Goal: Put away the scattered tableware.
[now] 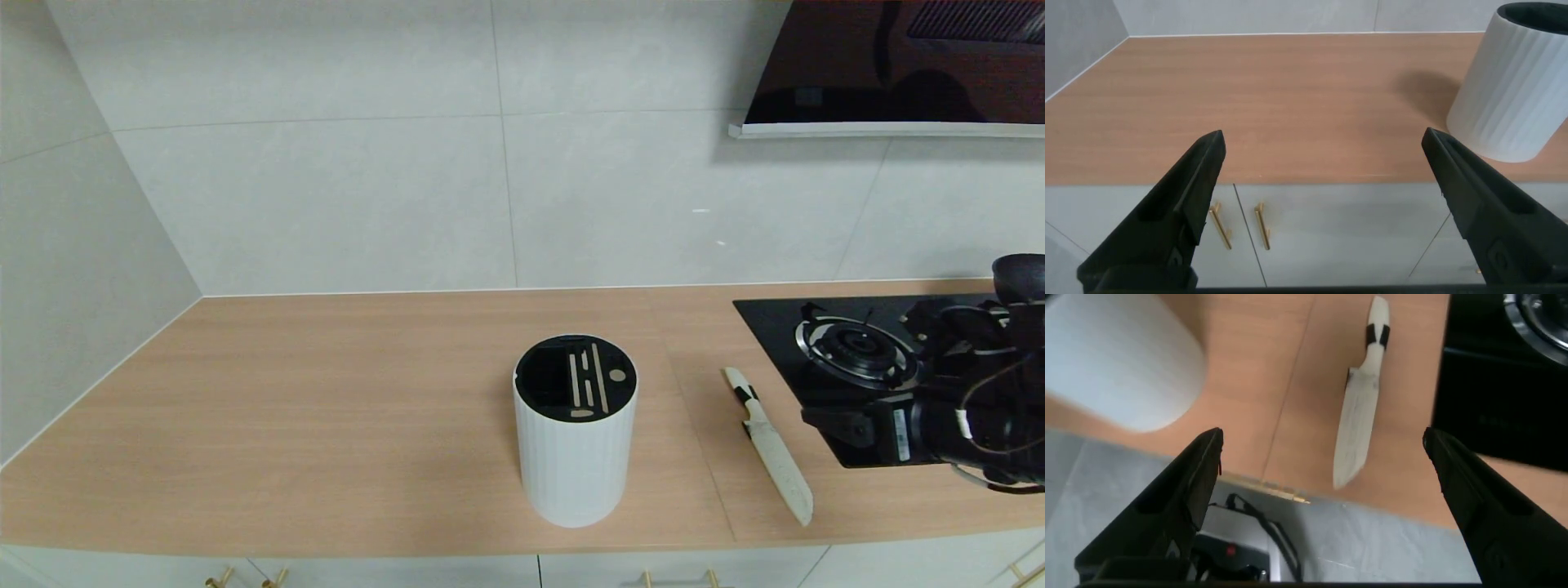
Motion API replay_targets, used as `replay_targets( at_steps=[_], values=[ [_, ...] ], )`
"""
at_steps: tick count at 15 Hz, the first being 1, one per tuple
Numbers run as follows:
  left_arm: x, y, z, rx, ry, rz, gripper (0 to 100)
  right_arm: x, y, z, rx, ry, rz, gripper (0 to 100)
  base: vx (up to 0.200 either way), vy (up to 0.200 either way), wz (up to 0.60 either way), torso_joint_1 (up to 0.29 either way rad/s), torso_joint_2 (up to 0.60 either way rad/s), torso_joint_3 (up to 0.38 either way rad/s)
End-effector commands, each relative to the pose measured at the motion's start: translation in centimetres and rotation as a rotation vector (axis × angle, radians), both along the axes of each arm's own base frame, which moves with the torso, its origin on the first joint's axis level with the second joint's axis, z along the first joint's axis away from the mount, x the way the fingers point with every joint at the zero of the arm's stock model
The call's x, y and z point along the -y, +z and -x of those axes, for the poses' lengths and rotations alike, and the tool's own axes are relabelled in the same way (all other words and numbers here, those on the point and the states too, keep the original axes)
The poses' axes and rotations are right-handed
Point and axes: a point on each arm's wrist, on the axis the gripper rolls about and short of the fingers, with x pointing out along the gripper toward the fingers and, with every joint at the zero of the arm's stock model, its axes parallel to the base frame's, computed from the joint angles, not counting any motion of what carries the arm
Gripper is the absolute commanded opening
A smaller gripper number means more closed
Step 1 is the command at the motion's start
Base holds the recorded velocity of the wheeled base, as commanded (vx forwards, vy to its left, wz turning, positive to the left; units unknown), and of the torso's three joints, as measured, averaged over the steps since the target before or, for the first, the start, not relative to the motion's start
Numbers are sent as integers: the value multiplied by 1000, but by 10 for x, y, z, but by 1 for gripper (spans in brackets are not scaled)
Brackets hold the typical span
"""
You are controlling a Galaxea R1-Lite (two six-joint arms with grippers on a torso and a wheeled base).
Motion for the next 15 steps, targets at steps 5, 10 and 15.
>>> replay_targets(
  at_steps=[5,10,15],
  values=[
    [0,0,0,-1,1,2,100,-21,-65,-68,-79,-17,53,100,0,0,0,0,0,0],
    [0,0,0,-1,1,1,100,-26,-101,-92,-51,-73,78,100,0,0,0,0,0,0],
    [0,0,0,-1,1,1,100,-21,-123,-108,-53,-107,67,100,0,0,0,0,0,0]
  ],
)
